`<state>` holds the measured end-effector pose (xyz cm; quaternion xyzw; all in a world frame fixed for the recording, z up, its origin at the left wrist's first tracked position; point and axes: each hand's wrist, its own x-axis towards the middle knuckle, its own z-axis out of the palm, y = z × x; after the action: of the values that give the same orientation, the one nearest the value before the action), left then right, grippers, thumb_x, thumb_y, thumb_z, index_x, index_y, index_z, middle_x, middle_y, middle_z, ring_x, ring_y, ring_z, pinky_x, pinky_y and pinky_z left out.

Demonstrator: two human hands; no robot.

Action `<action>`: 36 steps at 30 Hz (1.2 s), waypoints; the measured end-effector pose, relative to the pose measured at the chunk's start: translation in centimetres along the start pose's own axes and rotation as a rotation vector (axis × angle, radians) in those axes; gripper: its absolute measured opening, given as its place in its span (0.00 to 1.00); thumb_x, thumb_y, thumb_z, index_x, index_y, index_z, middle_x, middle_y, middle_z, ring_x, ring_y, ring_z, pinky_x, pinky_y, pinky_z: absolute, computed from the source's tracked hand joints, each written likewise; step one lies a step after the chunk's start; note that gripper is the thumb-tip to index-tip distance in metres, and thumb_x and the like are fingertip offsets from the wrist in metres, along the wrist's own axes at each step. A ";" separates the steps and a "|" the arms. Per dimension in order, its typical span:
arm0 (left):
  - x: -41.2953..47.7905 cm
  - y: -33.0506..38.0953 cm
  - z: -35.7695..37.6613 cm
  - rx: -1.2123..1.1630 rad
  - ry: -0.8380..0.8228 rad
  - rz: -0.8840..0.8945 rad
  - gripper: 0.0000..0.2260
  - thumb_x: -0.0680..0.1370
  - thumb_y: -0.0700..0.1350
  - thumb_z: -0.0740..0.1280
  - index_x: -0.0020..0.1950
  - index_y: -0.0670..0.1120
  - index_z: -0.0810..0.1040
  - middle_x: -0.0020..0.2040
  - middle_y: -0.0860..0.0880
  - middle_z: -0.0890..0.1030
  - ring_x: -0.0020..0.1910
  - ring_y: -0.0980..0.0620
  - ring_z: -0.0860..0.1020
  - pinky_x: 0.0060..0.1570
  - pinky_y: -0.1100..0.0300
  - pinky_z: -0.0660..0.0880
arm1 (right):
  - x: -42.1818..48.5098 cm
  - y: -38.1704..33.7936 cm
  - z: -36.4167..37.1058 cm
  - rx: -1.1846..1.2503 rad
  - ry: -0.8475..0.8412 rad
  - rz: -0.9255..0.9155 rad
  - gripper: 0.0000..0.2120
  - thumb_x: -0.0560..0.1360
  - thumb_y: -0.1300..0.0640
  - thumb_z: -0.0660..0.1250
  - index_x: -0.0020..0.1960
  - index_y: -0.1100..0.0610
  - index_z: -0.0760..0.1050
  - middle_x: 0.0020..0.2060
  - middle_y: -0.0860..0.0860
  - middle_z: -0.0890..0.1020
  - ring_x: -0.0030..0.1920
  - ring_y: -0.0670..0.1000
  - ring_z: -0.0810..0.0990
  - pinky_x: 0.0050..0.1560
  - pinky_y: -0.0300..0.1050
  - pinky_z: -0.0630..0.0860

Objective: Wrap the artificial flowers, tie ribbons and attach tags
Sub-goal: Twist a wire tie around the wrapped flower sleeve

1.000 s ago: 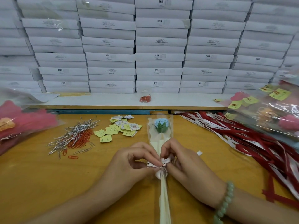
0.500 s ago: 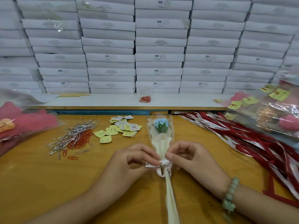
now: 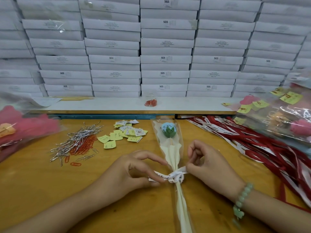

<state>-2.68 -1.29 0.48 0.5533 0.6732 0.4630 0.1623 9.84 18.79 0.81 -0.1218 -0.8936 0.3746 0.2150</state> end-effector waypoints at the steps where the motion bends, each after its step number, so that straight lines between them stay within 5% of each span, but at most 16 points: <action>1: 0.0 -0.1 -0.2 -0.015 -0.020 -0.016 0.05 0.72 0.48 0.74 0.45 0.56 0.87 0.60 0.58 0.80 0.60 0.57 0.78 0.57 0.59 0.76 | 0.0 0.1 -0.1 -0.044 -0.002 0.002 0.10 0.66 0.63 0.70 0.40 0.52 0.71 0.32 0.47 0.78 0.34 0.43 0.76 0.37 0.37 0.72; 7: 0.2 0.0 -1.0 -0.075 -0.131 -0.041 0.05 0.72 0.44 0.75 0.45 0.54 0.87 0.62 0.56 0.79 0.58 0.60 0.78 0.57 0.68 0.71 | 0.0 0.1 -0.3 -0.218 -0.013 0.003 0.11 0.67 0.57 0.70 0.39 0.47 0.69 0.33 0.45 0.79 0.38 0.41 0.77 0.45 0.41 0.67; 14: 0.3 0.0 -2.4 -0.119 -0.217 -0.073 0.04 0.72 0.44 0.75 0.44 0.52 0.87 0.64 0.53 0.79 0.64 0.54 0.75 0.61 0.66 0.69 | 0.4 0.1 -0.7 -0.269 -0.055 0.049 0.10 0.68 0.58 0.70 0.41 0.48 0.70 0.34 0.48 0.79 0.37 0.44 0.76 0.44 0.40 0.65; 21: 0.4 -0.9 -3.0 -0.098 -0.286 -0.083 0.06 0.72 0.49 0.76 0.48 0.53 0.86 0.67 0.54 0.75 0.69 0.53 0.72 0.68 0.50 0.65 | 0.2 0.4 -0.6 -0.337 -0.073 0.012 0.07 0.69 0.54 0.67 0.41 0.46 0.69 0.35 0.46 0.78 0.38 0.42 0.74 0.43 0.39 0.63; 25: 0.4 -0.8 -2.5 -0.135 -0.248 -0.127 0.22 0.70 0.64 0.72 0.61 0.56 0.79 0.73 0.63 0.67 0.70 0.57 0.70 0.69 0.56 0.69 | 0.2 0.6 -0.2 -0.237 -0.018 -0.064 0.09 0.74 0.42 0.60 0.54 0.39 0.67 0.41 0.41 0.76 0.42 0.39 0.75 0.46 0.40 0.66; 29: 0.2 -0.5 -1.2 -0.064 -0.280 -0.169 0.21 0.75 0.67 0.62 0.68 0.65 0.70 0.73 0.69 0.63 0.72 0.64 0.65 0.71 0.58 0.64 | 0.1 0.5 0.2 -0.235 -0.106 -0.123 0.22 0.74 0.33 0.51 0.67 0.33 0.63 0.49 0.35 0.73 0.48 0.36 0.74 0.48 0.34 0.69; 33: 0.2 -0.1 -0.6 0.032 -0.236 -0.164 0.15 0.78 0.60 0.60 0.64 0.65 0.74 0.68 0.67 0.71 0.69 0.66 0.67 0.67 0.65 0.66 | 0.1 0.2 0.3 -0.193 -0.146 -0.142 0.23 0.74 0.34 0.49 0.61 0.38 0.74 0.52 0.36 0.76 0.52 0.36 0.74 0.52 0.34 0.72; 36: 0.1 0.0 -0.7 -0.016 -0.136 -0.125 0.12 0.80 0.53 0.61 0.60 0.57 0.80 0.61 0.58 0.80 0.63 0.58 0.76 0.61 0.65 0.71 | -0.1 -0.1 0.1 -0.084 -0.117 -0.184 0.21 0.75 0.36 0.50 0.51 0.42 0.79 0.42 0.39 0.80 0.46 0.41 0.78 0.45 0.36 0.73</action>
<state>-3.19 -1.47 0.87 0.5390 0.6902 0.4185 0.2405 9.85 18.60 0.78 -0.0260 -0.9269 0.3221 0.1907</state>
